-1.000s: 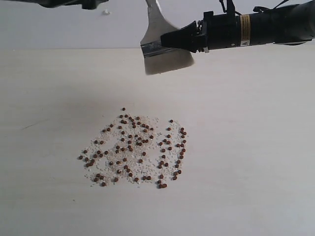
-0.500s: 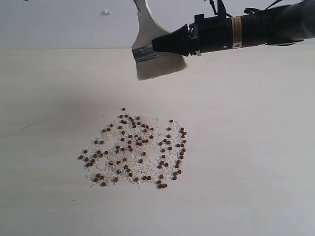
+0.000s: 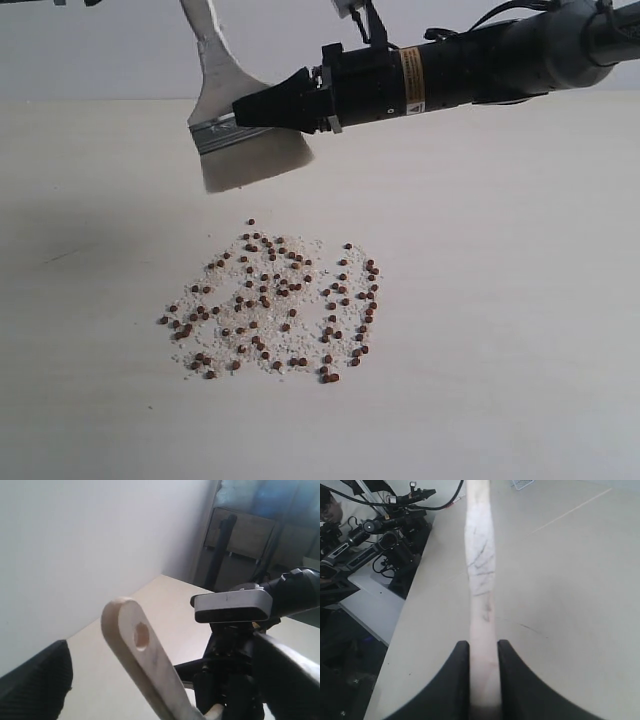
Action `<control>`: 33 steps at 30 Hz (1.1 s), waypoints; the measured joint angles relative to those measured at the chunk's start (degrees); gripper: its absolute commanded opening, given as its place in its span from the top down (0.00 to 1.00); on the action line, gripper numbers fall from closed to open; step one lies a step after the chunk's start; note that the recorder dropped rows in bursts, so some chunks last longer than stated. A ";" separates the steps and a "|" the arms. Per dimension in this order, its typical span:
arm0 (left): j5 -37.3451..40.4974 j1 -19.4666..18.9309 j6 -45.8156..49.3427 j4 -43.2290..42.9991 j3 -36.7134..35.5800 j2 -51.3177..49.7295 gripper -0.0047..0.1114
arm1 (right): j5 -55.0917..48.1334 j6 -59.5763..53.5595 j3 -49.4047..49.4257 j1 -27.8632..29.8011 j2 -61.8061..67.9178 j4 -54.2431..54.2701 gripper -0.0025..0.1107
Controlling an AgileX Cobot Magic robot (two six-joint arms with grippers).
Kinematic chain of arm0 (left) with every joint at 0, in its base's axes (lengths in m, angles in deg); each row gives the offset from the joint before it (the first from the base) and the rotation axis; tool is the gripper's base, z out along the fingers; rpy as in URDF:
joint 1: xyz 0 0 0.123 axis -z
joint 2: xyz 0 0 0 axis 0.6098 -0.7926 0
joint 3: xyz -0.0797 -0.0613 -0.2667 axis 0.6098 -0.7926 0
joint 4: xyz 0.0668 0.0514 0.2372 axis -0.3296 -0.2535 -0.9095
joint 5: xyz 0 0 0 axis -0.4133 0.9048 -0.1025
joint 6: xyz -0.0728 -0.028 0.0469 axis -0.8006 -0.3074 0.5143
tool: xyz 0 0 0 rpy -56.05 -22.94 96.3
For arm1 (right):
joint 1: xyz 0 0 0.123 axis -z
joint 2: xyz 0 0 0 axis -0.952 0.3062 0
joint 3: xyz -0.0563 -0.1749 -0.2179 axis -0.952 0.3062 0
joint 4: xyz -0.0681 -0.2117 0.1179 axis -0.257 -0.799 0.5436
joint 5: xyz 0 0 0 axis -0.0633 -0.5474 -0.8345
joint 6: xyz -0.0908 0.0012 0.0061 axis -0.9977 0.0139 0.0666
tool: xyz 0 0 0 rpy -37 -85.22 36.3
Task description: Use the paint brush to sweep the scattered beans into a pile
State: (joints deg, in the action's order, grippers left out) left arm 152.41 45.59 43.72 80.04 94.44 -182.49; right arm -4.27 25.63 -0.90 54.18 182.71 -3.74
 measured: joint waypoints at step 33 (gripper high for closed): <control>0.61 2.76 2.62 4.72 0.00 -2.28 0.95 | 0.57 -0.50 0.00 -0.65 0.00 0.86 0.98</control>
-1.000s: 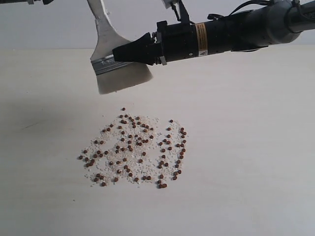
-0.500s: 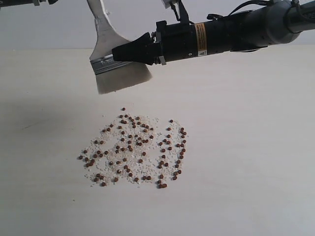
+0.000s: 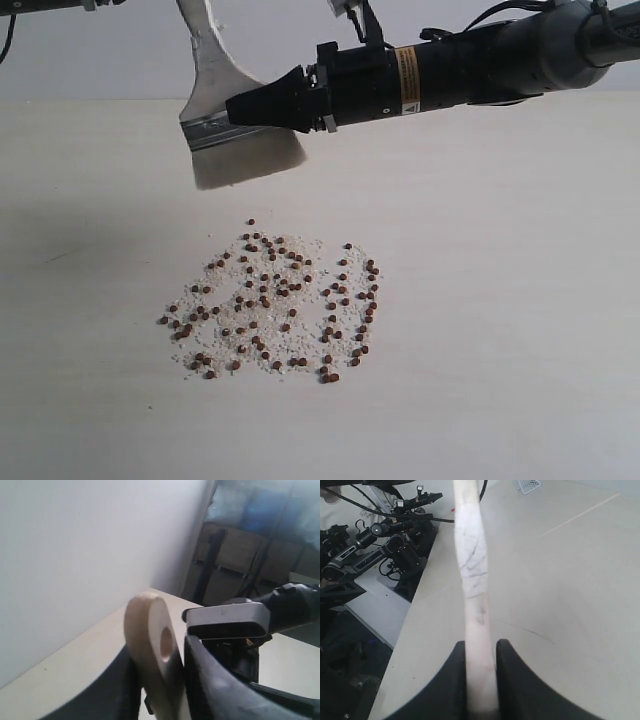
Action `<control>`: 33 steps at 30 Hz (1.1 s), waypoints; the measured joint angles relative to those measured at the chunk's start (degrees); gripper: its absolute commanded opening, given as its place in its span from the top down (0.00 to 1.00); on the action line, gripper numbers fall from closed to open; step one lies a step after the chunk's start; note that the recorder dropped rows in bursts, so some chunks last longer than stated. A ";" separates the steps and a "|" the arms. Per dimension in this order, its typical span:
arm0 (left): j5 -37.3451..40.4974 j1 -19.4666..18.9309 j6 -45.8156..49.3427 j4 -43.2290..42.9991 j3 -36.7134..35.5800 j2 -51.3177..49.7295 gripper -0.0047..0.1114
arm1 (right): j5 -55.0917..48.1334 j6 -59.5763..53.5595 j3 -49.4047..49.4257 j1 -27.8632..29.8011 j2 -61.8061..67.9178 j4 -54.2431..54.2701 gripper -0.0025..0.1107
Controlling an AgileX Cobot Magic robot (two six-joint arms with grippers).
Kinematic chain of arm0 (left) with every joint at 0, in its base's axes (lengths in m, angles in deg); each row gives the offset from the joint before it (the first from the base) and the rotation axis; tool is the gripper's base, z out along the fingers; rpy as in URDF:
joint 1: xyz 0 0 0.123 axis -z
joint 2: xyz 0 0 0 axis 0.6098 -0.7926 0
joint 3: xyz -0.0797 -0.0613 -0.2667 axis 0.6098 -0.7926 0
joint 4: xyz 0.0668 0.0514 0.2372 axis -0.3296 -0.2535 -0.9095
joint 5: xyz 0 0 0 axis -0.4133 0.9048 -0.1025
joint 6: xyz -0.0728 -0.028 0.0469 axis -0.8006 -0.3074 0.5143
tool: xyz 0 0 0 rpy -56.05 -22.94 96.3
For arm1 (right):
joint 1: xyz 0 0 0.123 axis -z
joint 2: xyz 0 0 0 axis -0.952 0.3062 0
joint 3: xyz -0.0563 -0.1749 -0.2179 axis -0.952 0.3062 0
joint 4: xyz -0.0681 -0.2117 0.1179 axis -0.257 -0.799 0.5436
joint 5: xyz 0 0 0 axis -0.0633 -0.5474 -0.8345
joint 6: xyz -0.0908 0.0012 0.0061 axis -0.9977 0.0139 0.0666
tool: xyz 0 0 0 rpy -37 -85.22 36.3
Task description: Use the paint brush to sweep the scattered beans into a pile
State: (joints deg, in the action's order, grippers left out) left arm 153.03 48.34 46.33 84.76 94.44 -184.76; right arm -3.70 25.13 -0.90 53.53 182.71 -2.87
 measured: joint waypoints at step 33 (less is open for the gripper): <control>-0.62 5.81 -6.12 -8.55 -0.13 0.00 0.96 | -0.48 -10.37 0.00 0.00 0.00 0.84 0.41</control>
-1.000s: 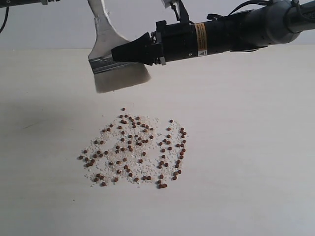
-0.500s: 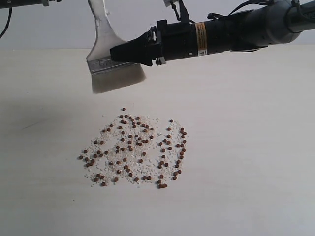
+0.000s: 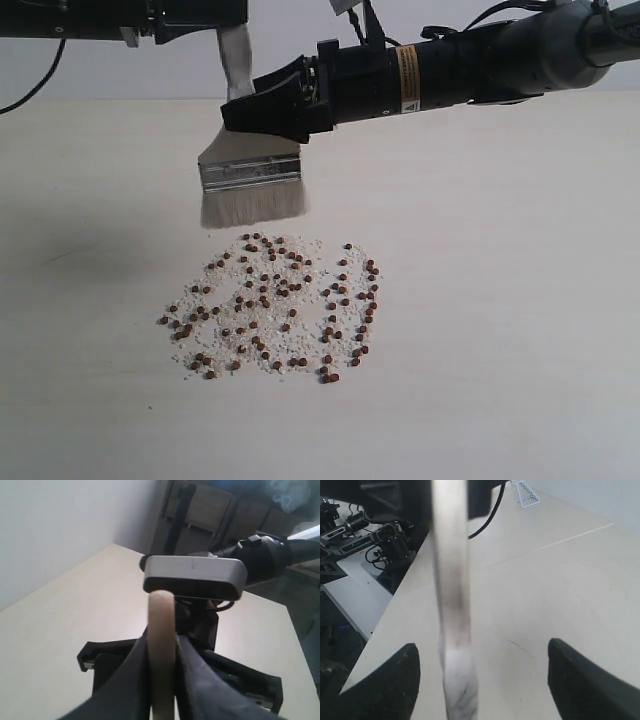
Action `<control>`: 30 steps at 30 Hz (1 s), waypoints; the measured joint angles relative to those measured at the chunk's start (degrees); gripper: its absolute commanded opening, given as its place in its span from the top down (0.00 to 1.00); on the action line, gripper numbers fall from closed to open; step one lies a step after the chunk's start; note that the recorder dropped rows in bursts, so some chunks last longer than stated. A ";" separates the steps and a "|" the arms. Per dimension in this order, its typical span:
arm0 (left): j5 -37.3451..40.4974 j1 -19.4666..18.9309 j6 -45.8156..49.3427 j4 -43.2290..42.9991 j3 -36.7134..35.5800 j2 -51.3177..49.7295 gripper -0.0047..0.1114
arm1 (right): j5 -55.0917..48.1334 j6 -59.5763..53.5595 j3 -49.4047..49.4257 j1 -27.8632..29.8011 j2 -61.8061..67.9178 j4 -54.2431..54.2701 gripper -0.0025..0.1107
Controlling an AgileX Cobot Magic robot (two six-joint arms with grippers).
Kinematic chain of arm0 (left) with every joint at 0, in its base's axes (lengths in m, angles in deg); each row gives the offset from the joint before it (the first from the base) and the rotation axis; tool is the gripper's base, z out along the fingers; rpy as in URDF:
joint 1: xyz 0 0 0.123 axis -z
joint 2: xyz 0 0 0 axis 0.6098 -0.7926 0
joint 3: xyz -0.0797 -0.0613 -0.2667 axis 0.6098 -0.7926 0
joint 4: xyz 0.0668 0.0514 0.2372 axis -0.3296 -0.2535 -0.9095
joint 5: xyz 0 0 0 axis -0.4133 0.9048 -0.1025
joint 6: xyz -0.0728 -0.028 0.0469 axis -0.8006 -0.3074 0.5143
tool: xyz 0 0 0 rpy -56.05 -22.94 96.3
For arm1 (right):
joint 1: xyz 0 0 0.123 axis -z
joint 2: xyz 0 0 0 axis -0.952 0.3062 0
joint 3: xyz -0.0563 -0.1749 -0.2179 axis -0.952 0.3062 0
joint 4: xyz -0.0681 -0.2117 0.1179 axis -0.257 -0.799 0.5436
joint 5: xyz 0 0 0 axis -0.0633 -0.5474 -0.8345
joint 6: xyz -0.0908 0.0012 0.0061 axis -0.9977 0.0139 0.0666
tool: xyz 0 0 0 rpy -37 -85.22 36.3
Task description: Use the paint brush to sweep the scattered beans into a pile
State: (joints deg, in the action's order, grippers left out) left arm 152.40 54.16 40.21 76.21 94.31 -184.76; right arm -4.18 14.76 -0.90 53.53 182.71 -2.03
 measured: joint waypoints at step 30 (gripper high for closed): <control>-0.21 1.60 1.91 -2.18 0.00 0.00 0.96 | 0.74 3.24 0.00 0.00 -2.63 1.86 0.78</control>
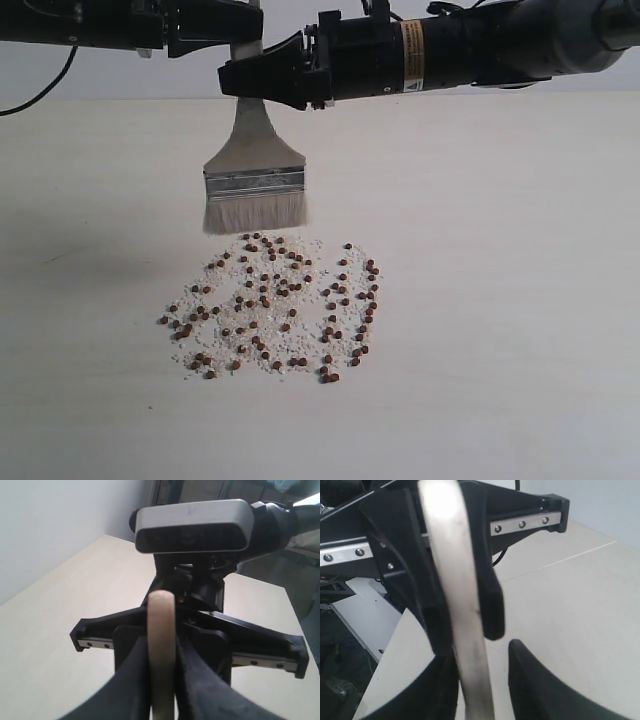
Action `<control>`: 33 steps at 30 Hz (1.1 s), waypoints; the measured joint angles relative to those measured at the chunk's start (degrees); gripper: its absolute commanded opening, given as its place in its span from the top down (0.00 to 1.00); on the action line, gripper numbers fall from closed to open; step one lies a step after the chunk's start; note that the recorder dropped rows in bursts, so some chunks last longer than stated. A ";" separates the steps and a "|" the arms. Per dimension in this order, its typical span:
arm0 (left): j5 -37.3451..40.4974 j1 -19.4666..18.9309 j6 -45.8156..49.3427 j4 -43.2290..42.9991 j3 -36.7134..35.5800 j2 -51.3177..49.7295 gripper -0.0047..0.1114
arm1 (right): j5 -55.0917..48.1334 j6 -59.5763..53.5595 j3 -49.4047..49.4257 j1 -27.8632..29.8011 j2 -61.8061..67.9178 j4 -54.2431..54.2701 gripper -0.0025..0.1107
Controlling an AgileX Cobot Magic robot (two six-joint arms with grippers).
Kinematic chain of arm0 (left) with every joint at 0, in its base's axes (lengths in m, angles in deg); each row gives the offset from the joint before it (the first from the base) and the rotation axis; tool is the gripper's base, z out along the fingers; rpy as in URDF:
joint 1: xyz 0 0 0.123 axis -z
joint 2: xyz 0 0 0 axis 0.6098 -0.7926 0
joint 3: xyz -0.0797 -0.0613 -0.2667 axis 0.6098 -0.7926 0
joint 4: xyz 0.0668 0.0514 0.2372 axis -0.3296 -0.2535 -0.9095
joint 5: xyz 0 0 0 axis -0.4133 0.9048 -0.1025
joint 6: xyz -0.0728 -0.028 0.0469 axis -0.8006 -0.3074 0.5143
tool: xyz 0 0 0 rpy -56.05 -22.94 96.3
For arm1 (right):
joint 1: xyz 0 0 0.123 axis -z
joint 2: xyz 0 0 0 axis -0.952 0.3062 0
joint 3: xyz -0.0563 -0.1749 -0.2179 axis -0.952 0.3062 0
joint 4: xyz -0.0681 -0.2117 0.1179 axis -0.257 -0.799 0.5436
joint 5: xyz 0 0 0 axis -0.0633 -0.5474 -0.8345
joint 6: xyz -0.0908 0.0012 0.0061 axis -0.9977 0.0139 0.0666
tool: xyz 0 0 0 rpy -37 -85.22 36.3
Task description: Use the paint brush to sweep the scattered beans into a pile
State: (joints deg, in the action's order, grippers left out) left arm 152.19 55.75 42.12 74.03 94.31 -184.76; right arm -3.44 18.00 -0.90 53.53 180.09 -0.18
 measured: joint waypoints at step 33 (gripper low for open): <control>0.45 0.00 -0.70 5.99 0.00 -2.18 0.12 | -0.38 0.33 0.00 -0.03 0.00 -0.47 0.98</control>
State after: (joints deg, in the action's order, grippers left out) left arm 152.64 55.75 41.42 80.03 94.31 -186.95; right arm -3.82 18.33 -0.90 53.51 180.09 -0.65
